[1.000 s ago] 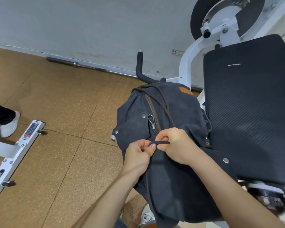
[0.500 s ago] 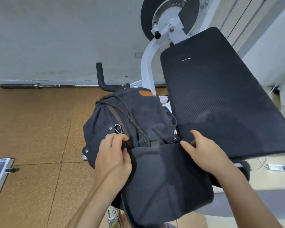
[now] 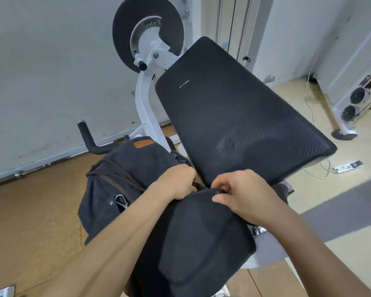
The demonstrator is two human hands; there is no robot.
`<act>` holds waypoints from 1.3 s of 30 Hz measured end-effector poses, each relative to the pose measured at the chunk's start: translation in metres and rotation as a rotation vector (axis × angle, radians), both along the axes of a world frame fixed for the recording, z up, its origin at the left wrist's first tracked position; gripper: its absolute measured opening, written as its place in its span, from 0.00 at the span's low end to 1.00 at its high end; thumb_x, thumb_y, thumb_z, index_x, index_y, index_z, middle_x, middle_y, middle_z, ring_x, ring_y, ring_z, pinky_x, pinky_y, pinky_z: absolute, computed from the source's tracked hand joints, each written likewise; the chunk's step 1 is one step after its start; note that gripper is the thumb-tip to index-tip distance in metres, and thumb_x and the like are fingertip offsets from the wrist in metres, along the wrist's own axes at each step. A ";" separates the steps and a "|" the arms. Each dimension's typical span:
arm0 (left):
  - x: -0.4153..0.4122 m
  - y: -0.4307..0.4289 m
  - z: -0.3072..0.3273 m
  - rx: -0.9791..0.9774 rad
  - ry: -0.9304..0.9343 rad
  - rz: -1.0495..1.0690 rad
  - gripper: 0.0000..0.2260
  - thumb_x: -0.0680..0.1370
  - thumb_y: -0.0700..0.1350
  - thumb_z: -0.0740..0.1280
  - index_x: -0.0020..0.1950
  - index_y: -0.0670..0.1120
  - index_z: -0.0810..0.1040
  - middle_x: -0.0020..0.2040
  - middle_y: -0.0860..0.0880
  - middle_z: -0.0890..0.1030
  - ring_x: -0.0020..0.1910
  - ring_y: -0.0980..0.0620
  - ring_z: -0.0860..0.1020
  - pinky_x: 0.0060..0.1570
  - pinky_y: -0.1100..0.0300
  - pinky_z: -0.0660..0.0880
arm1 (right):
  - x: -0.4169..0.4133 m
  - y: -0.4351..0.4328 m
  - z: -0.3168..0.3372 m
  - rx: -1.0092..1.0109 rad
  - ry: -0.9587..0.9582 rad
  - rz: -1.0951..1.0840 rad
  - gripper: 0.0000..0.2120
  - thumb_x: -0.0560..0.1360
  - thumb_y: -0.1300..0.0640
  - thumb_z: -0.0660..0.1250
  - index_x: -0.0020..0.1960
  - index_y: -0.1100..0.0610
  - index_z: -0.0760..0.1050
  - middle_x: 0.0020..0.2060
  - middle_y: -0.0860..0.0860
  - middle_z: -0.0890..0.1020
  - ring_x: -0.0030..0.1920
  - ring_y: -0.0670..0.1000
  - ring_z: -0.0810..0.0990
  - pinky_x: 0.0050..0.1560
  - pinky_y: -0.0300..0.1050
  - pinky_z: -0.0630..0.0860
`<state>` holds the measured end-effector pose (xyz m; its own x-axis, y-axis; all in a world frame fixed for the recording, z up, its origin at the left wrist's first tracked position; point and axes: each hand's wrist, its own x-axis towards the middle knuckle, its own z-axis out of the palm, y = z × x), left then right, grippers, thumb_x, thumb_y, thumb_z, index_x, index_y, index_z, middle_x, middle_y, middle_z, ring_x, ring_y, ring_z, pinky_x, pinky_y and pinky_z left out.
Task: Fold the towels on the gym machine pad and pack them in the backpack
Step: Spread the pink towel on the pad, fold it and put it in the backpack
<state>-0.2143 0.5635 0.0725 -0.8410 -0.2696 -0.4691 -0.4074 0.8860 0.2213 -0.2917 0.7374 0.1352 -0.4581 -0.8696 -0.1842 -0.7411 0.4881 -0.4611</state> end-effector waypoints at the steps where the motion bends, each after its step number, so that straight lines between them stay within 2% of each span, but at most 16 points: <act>1: 0.001 -0.001 0.000 -0.034 -0.013 -0.010 0.09 0.76 0.47 0.66 0.52 0.45 0.81 0.47 0.45 0.80 0.47 0.44 0.77 0.47 0.49 0.76 | 0.000 -0.001 0.000 -0.031 0.003 -0.045 0.08 0.73 0.45 0.70 0.49 0.46 0.80 0.41 0.43 0.82 0.48 0.47 0.78 0.49 0.44 0.75; 3: 0.005 -0.002 0.001 -0.064 -0.015 -0.029 0.07 0.76 0.43 0.63 0.49 0.45 0.80 0.45 0.46 0.80 0.45 0.44 0.77 0.44 0.48 0.77 | 0.003 -0.007 -0.003 -0.117 0.008 -0.129 0.09 0.72 0.43 0.70 0.46 0.47 0.79 0.40 0.44 0.83 0.45 0.47 0.79 0.48 0.45 0.75; 6: 0.010 -0.006 0.011 0.008 0.089 -0.068 0.10 0.75 0.41 0.63 0.52 0.50 0.80 0.45 0.51 0.82 0.45 0.49 0.77 0.45 0.52 0.76 | 0.012 -0.021 -0.013 -0.257 -0.083 -0.192 0.05 0.74 0.49 0.69 0.45 0.50 0.80 0.36 0.45 0.82 0.42 0.49 0.79 0.46 0.47 0.75; 8: 0.013 -0.014 0.017 0.144 0.192 0.050 0.04 0.76 0.44 0.67 0.47 0.53 0.80 0.42 0.54 0.83 0.43 0.53 0.79 0.46 0.57 0.75 | 0.016 -0.031 -0.021 -0.266 -0.220 -0.215 0.04 0.75 0.53 0.69 0.47 0.51 0.83 0.38 0.45 0.83 0.44 0.49 0.80 0.48 0.46 0.76; 10: 0.015 -0.020 0.021 0.349 0.260 0.264 0.05 0.75 0.43 0.72 0.42 0.53 0.81 0.39 0.53 0.85 0.41 0.57 0.81 0.47 0.61 0.77 | 0.020 -0.038 -0.029 -0.255 -0.342 -0.226 0.05 0.75 0.55 0.70 0.49 0.52 0.84 0.41 0.47 0.84 0.46 0.49 0.81 0.51 0.46 0.78; 13: 0.013 -0.022 0.027 0.489 0.256 0.352 0.04 0.73 0.40 0.74 0.43 0.49 0.84 0.40 0.49 0.86 0.39 0.58 0.82 0.46 0.65 0.79 | 0.022 -0.043 -0.040 -0.278 -0.338 -0.232 0.06 0.74 0.53 0.72 0.50 0.52 0.83 0.39 0.45 0.83 0.45 0.48 0.81 0.50 0.44 0.77; 16: 0.014 -0.021 0.031 0.570 0.236 0.379 0.06 0.74 0.38 0.72 0.43 0.49 0.85 0.38 0.51 0.85 0.38 0.61 0.81 0.42 0.69 0.77 | 0.018 -0.043 -0.045 -0.299 -0.318 -0.367 0.08 0.69 0.48 0.76 0.43 0.52 0.81 0.34 0.43 0.81 0.41 0.44 0.80 0.46 0.43 0.77; 18: 0.017 -0.022 0.029 0.651 0.268 0.435 0.06 0.76 0.36 0.70 0.45 0.46 0.85 0.39 0.49 0.85 0.39 0.58 0.82 0.42 0.69 0.77 | 0.016 -0.042 -0.049 -0.294 -0.357 -0.425 0.09 0.68 0.47 0.77 0.39 0.51 0.80 0.32 0.43 0.80 0.39 0.43 0.79 0.44 0.44 0.77; 22: 0.022 -0.025 0.030 0.705 0.285 0.459 0.07 0.79 0.37 0.67 0.50 0.43 0.85 0.39 0.47 0.85 0.40 0.52 0.81 0.44 0.66 0.77 | 0.018 -0.044 -0.054 -0.299 -0.419 -0.409 0.06 0.69 0.51 0.76 0.42 0.51 0.81 0.36 0.44 0.81 0.40 0.43 0.79 0.45 0.41 0.77; 25: 0.024 -0.025 0.037 0.739 0.267 0.429 0.06 0.78 0.40 0.69 0.52 0.46 0.83 0.35 0.54 0.83 0.37 0.57 0.78 0.45 0.64 0.75 | 0.013 -0.046 -0.055 -0.310 -0.560 -0.424 0.08 0.69 0.53 0.77 0.45 0.51 0.80 0.39 0.44 0.82 0.42 0.42 0.80 0.45 0.35 0.76; 27: 0.025 -0.023 0.039 0.708 0.248 0.399 0.11 0.73 0.41 0.74 0.53 0.50 0.80 0.38 0.53 0.84 0.39 0.58 0.80 0.50 0.61 0.77 | 0.010 -0.046 -0.054 -0.302 -0.643 -0.421 0.09 0.68 0.52 0.78 0.45 0.51 0.80 0.40 0.46 0.83 0.44 0.43 0.81 0.46 0.36 0.77; 31: 0.028 -0.013 0.039 0.675 0.297 0.398 0.18 0.70 0.38 0.76 0.51 0.55 0.74 0.37 0.51 0.83 0.39 0.56 0.80 0.48 0.58 0.78 | 0.003 -0.048 -0.048 -0.206 -0.741 -0.376 0.08 0.66 0.53 0.80 0.40 0.50 0.82 0.38 0.49 0.84 0.43 0.48 0.82 0.42 0.38 0.76; 34: 0.031 -0.009 0.037 0.663 0.324 0.407 0.20 0.71 0.36 0.75 0.50 0.57 0.72 0.37 0.50 0.83 0.38 0.55 0.80 0.45 0.59 0.78 | -0.001 -0.054 -0.045 -0.087 -0.651 -0.295 0.09 0.67 0.51 0.78 0.41 0.55 0.82 0.36 0.54 0.83 0.39 0.49 0.80 0.42 0.45 0.76; 35: 0.031 -0.008 0.037 0.650 0.333 0.403 0.20 0.71 0.35 0.74 0.49 0.57 0.71 0.36 0.50 0.83 0.37 0.56 0.79 0.44 0.59 0.77 | 0.001 -0.055 -0.044 -0.071 -0.587 -0.282 0.10 0.68 0.51 0.77 0.41 0.56 0.81 0.36 0.52 0.81 0.38 0.49 0.78 0.41 0.45 0.75; 39: 0.028 -0.006 0.040 0.548 0.346 0.382 0.21 0.70 0.35 0.74 0.47 0.57 0.69 0.39 0.48 0.83 0.35 0.59 0.78 0.42 0.61 0.76 | 0.015 -0.056 -0.045 -0.090 -0.393 -0.287 0.06 0.72 0.54 0.72 0.41 0.52 0.74 0.39 0.48 0.78 0.39 0.48 0.76 0.35 0.40 0.69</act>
